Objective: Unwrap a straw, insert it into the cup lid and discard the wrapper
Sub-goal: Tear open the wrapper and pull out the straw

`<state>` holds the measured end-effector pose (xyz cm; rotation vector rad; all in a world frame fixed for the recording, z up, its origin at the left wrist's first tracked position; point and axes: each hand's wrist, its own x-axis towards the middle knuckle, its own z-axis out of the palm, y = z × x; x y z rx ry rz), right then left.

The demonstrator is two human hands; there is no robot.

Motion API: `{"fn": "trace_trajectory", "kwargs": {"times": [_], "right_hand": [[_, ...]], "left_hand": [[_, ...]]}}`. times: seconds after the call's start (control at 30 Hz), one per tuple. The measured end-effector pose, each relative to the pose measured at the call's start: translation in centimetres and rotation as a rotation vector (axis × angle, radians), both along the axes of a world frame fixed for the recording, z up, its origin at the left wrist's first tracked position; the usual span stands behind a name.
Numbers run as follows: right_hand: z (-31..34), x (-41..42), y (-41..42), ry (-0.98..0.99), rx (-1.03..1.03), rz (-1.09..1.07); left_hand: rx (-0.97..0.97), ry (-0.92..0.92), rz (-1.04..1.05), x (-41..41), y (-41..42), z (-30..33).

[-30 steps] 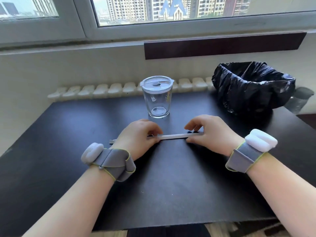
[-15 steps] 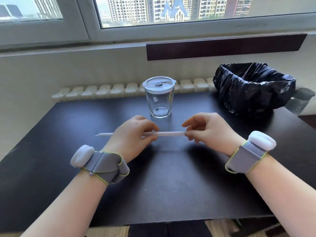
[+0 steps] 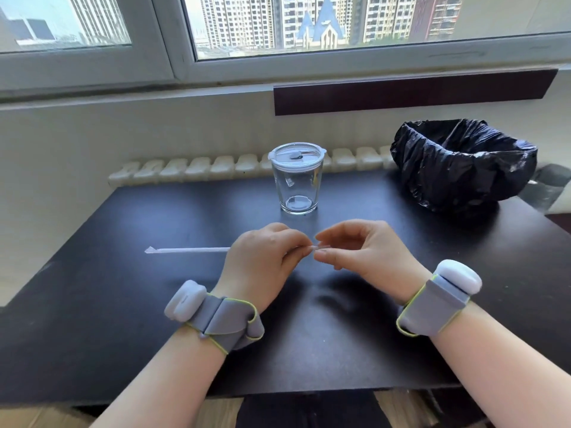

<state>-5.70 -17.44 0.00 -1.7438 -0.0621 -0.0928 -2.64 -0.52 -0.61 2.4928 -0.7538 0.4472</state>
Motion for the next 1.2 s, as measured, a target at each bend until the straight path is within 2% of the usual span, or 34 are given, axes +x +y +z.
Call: {"fn": "trace_trajectory", "kwargs": {"times": [0.13,0.47,0.73,1.07,1.2], "right_hand": [[-0.4,0.5,0.2,-0.054,-0.108,-0.038],[-0.8,0.5,0.1,-0.023,0.0,-0.018],[-0.6,1.4,1.1,-0.167,-0.299,-0.085],[-1.7,1.2,1.6,-0.237,-0.384,-0.154],[-1.6,1.1,1.5,-0.207,-0.34,-0.147]], "left_hand": [[-0.032,-0.009,-0.018,0.0,0.0,-0.3],[-0.148,0.045,-0.026,0.2,-0.1,-1.1],[-0.208,-0.02,0.02,0.3,0.0,-1.5],[-0.192,-0.033,0.013,0.2,-0.1,-1.6],[-0.219,-0.029,0.03,0.0,-0.1,-1.6]]}}
